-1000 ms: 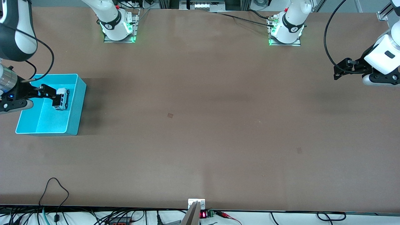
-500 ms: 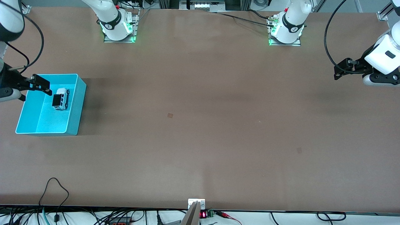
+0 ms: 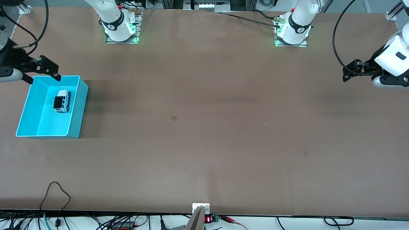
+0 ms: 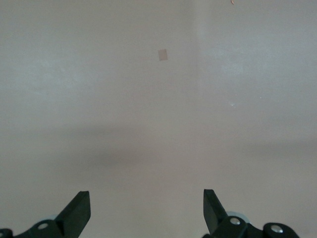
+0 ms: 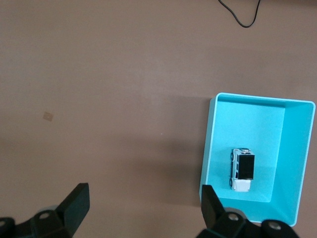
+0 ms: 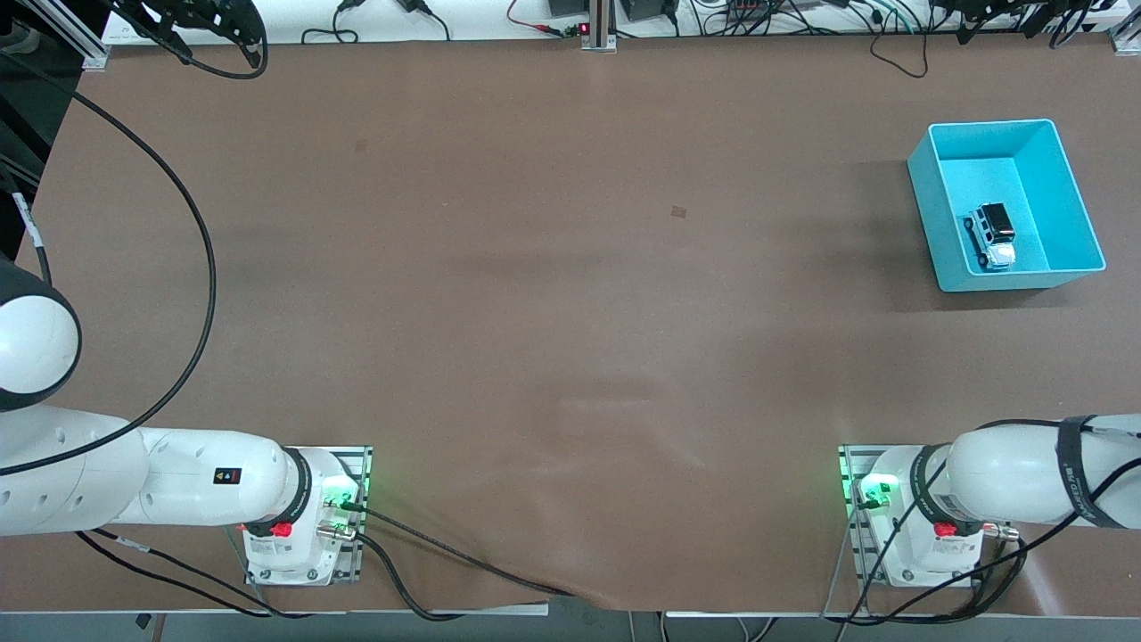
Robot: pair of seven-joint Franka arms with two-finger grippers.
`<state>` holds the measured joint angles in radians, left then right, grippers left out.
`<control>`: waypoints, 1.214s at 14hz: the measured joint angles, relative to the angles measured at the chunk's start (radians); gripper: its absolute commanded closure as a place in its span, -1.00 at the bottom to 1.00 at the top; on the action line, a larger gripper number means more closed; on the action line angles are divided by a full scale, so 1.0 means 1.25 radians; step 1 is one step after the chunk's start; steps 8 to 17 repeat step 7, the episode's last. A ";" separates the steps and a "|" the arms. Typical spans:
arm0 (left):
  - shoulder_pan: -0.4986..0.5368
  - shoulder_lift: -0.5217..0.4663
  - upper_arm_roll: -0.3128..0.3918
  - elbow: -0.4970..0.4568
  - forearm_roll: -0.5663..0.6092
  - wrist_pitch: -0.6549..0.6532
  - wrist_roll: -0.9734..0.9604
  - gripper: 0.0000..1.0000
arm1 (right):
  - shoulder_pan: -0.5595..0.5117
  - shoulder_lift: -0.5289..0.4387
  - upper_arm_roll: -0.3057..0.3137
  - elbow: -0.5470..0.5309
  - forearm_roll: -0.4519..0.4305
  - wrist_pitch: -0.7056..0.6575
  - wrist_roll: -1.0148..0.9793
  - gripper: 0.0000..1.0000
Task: Wind and store white jeep toy
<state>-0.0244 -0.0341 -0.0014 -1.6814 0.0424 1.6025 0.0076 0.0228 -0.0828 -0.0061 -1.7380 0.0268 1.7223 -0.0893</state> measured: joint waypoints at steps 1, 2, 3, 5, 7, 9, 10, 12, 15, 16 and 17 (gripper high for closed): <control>0.000 0.000 0.000 0.000 0.000 0.000 0.000 -1.00 | 0.000 -0.005 0.010 0.000 0.000 -0.003 0.016 -1.00; 0.000 0.000 0.000 0.000 0.000 0.000 0.000 -1.00 | 0.000 -0.008 0.014 0.000 0.000 -0.005 0.026 -1.00; 0.000 0.000 0.000 0.000 0.000 0.000 0.000 -1.00 | 0.000 -0.010 0.015 0.000 0.000 -0.011 0.032 -1.00; 0.000 0.000 0.000 0.000 0.000 0.000 0.000 -1.00 | -0.002 -0.013 0.012 0.001 0.000 -0.021 0.045 -1.00; 0.000 0.000 -0.001 0.000 0.000 0.000 0.000 -1.00 | -0.005 -0.016 0.011 0.016 0.000 -0.032 0.054 -1.00; 0.000 0.000 -0.001 0.000 0.000 0.000 0.000 -1.00 | -0.005 -0.016 0.011 0.016 0.000 -0.032 0.054 -1.00; 0.000 0.000 -0.001 0.000 0.000 0.000 0.000 -1.00 | -0.005 -0.016 0.011 0.016 0.000 -0.032 0.054 -1.00; 0.000 0.000 -0.001 0.000 0.000 0.000 0.000 -1.00 | -0.005 -0.016 0.011 0.016 0.000 -0.032 0.054 -1.00; 0.000 0.000 -0.001 0.000 0.000 0.000 0.000 -1.00 | -0.005 -0.016 0.011 0.016 0.000 -0.032 0.054 -1.00; 0.000 0.000 -0.001 0.000 0.000 0.000 0.000 -1.00 | -0.005 -0.016 0.011 0.016 0.000 -0.032 0.054 -1.00; 0.000 0.000 -0.001 0.000 0.000 0.000 0.000 -1.00 | -0.005 -0.016 0.011 0.016 0.000 -0.032 0.054 -1.00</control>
